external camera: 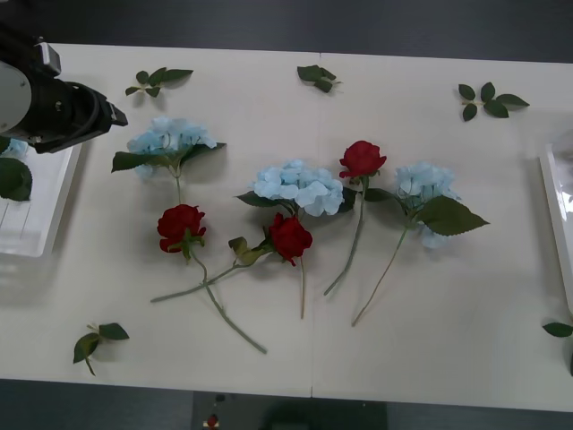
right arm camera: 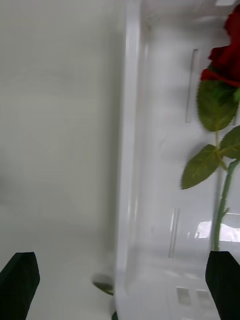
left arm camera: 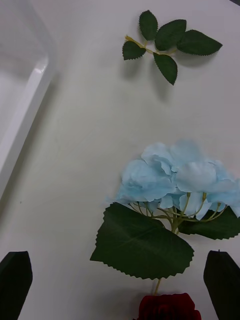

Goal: Put the red flowers into the right box and the blue flowers into the left box

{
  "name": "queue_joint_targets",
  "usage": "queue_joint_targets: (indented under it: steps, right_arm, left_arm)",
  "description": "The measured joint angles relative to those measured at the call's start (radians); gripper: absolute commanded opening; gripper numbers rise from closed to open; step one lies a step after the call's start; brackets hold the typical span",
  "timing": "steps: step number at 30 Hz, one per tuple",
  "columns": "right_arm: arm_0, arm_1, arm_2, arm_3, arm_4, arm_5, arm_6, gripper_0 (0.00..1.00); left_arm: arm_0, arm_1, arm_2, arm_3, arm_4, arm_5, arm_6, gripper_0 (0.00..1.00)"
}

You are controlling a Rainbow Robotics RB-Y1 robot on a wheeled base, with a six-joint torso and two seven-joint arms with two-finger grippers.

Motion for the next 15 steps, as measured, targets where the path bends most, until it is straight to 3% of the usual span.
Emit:
queue_joint_targets:
  steps: [8, 15]
  right_arm:
    - [0.000, 0.000, 0.035, -0.116, -0.057, 0.130, -0.275, 0.98]
    - [0.027, 0.015, 0.074, -0.334, -0.057, 0.161, -0.454, 0.97]
  left_arm:
    - [0.000, -0.057, -0.059, 0.000, -0.076, -0.056, 0.023, 1.00]
    - [0.000, -0.127, -0.095, 0.017, -0.182, -0.077, 0.050, 1.00]
